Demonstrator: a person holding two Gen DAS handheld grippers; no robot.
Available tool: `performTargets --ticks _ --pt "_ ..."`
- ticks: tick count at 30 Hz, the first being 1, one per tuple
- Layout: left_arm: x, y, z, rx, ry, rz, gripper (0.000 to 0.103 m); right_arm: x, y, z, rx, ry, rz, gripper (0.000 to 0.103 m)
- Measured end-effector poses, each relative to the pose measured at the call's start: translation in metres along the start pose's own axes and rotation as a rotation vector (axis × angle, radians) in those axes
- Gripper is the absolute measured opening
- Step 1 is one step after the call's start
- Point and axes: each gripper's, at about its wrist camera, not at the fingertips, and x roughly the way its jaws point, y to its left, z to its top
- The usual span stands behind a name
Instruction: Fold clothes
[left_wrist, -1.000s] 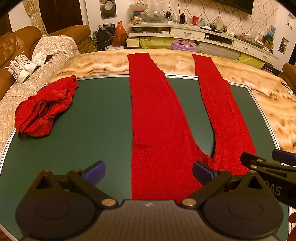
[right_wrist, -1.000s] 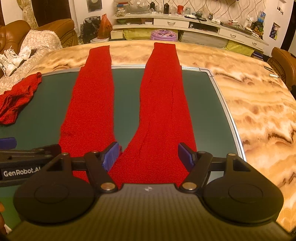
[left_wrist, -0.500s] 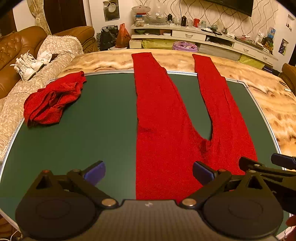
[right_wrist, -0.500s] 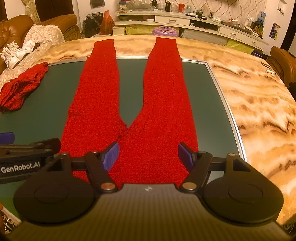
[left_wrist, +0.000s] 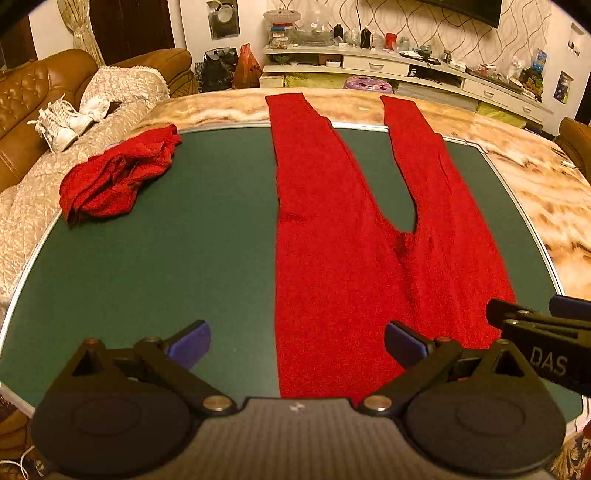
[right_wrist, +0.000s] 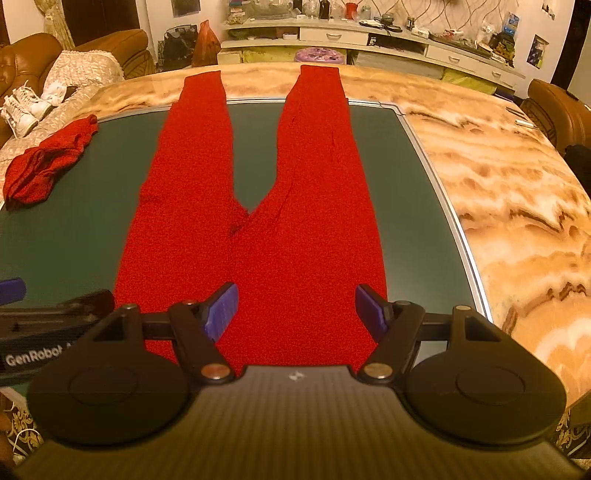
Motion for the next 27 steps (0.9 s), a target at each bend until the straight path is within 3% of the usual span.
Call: performTargets --ticks 27 --pt "-0.02 0.012 -0.069 0.002 -0.011 -0.012 0.103 -0.027 0.001 -0.061 0.032 0.005 0.012 0.078"
